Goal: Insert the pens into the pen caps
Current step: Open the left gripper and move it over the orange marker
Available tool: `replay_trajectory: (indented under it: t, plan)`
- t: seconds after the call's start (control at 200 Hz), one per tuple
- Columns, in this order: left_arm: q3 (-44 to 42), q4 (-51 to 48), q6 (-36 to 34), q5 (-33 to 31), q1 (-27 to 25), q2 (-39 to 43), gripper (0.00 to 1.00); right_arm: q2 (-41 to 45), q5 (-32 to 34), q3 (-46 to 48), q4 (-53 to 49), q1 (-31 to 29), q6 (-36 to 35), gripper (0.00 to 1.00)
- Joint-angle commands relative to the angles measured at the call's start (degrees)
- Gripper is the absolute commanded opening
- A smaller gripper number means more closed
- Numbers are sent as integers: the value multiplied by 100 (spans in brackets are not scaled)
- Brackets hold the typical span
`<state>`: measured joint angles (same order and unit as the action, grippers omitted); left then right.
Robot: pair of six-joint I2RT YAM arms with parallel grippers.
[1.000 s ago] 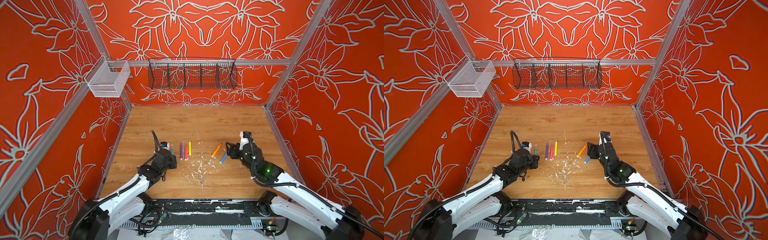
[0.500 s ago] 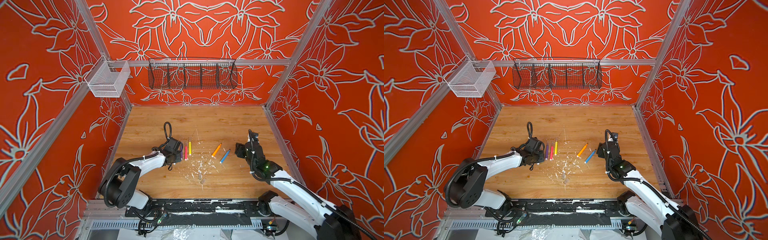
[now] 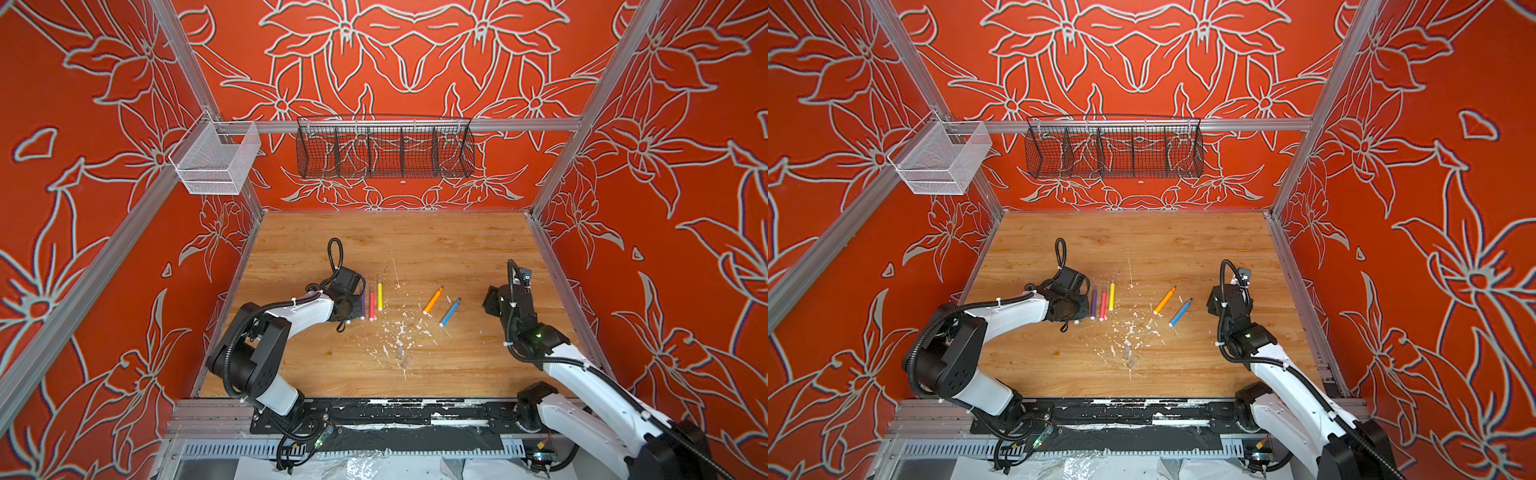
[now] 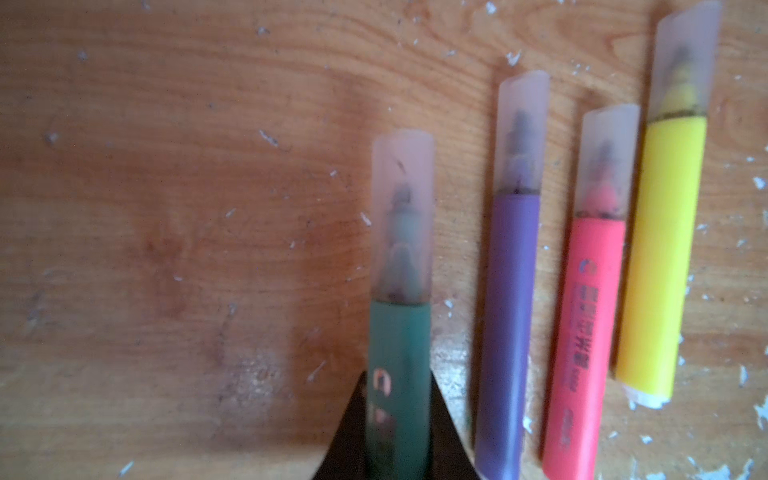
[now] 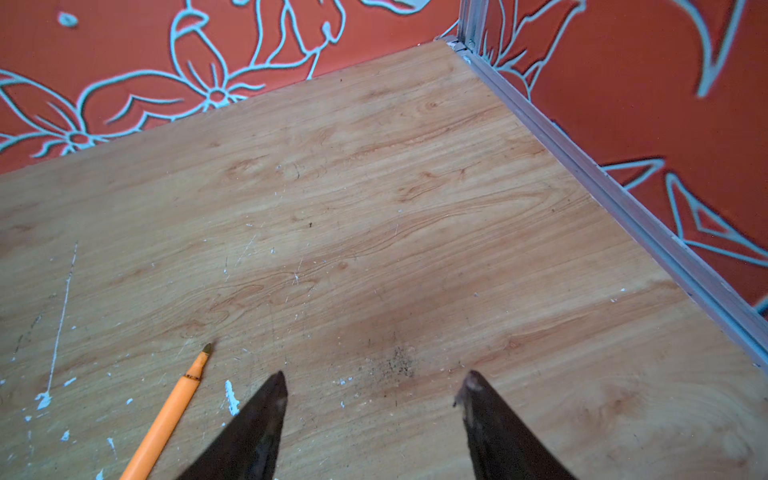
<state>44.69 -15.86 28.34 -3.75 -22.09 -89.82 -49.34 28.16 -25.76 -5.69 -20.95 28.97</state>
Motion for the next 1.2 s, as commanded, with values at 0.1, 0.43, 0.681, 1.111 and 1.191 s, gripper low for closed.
replay_trajectory:
  t: [0.1,0.43,0.681,1.111,1.191]
  plan:
    - [4,-321,-169,295,29,55,30,-74,245,133,101,38,72,72]
    - [124,-604,-402,59,22,874,36,-316,137,44,97,41,125,70]
    - [1358,-1337,154,-1238,-697,1340,42,-88,40,184,146,45,109,71]
    - [3370,-937,-1073,-102,-2060,-1323,43,-188,26,159,189,48,125,71]
    - [3482,-936,-1170,290,-2089,-1714,43,-246,49,129,179,44,159,70]
